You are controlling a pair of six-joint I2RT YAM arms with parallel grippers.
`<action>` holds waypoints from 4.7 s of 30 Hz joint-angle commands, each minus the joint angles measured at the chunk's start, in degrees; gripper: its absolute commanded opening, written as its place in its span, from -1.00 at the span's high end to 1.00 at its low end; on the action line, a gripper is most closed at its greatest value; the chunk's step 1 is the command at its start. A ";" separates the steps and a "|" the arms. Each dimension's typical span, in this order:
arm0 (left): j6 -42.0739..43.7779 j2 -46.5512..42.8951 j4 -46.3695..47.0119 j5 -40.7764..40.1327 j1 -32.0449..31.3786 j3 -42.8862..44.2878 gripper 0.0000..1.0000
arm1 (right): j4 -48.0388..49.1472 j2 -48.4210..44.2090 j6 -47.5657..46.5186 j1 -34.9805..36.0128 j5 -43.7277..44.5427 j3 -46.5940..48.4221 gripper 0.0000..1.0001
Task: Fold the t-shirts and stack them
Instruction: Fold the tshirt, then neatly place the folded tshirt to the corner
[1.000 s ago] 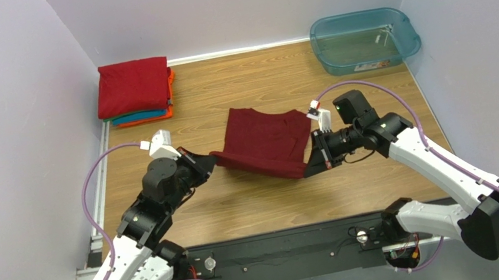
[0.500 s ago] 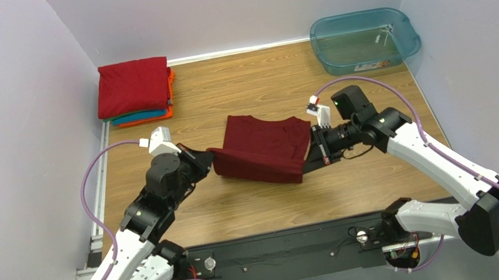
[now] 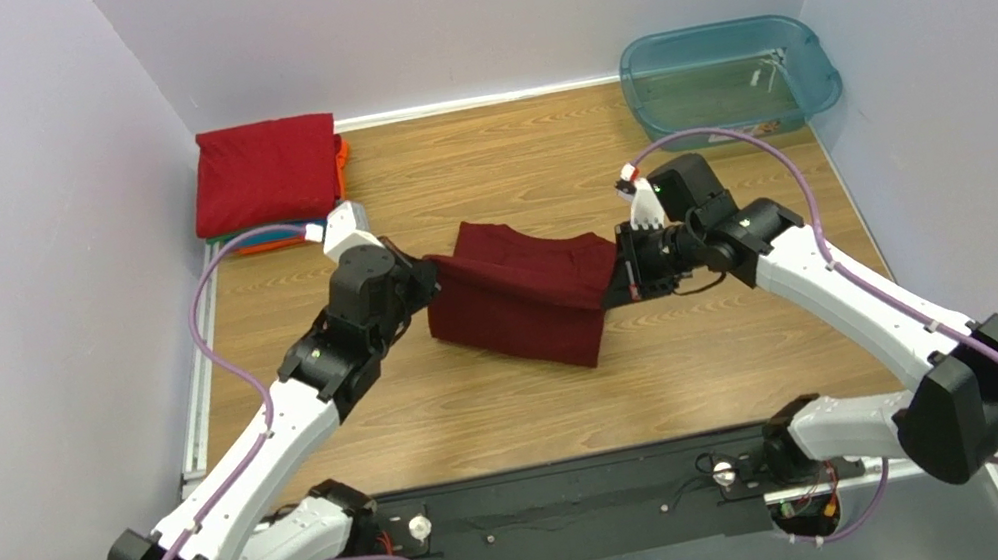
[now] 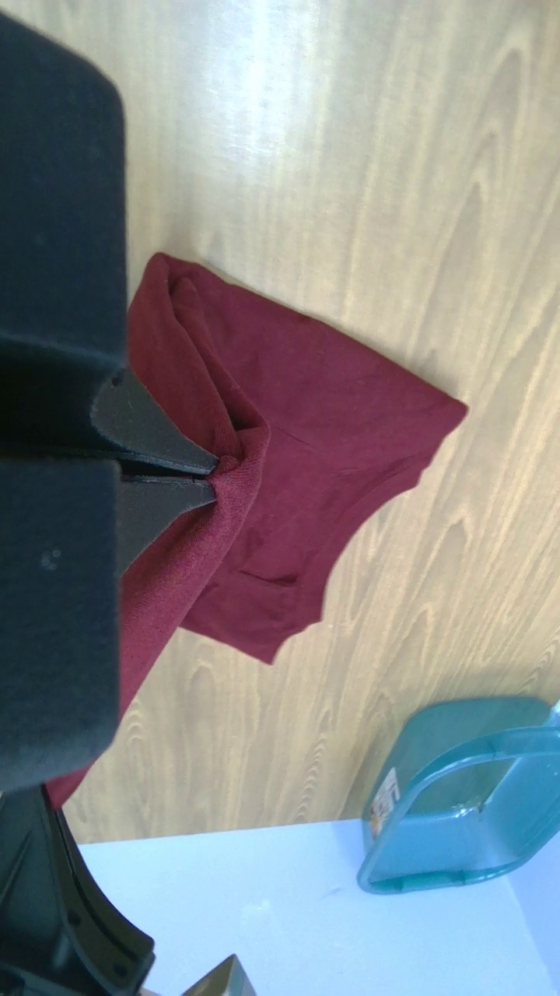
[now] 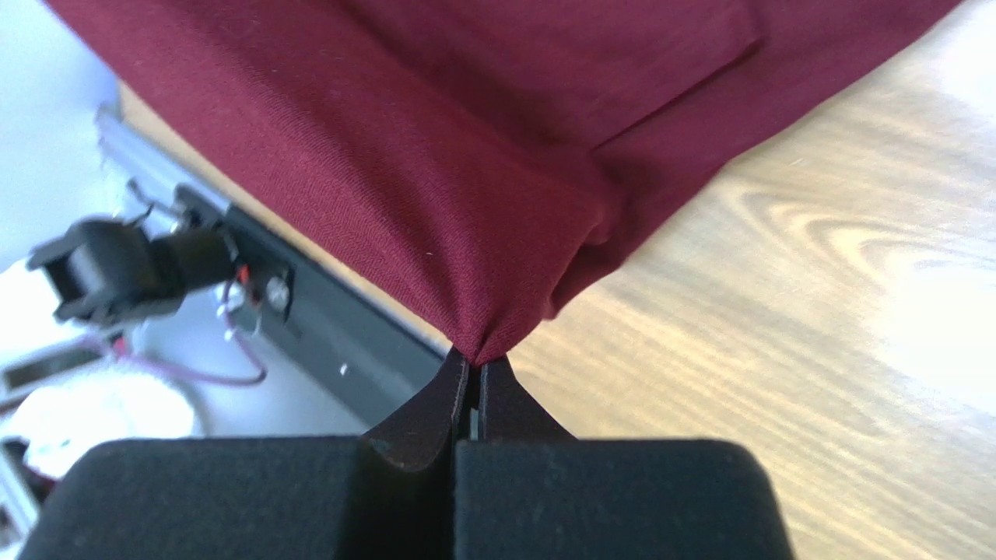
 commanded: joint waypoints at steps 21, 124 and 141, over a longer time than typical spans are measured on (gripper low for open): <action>9.92 30.90 10.10 6.74 8.18 17.76 1.00 | 3.71 11.96 0.96 -1.76 20.16 8.07 0.99; 3.07 12.61 9.31 -2.58 4.49 -7.81 -0.97 | 20.59 -21.88 1.93 -5.19 31.34 -15.75 -1.00; 9.14 32.49 13.53 14.82 8.45 -1.39 -0.59 | 20.50 -20.03 1.66 -5.19 31.34 -16.36 -1.00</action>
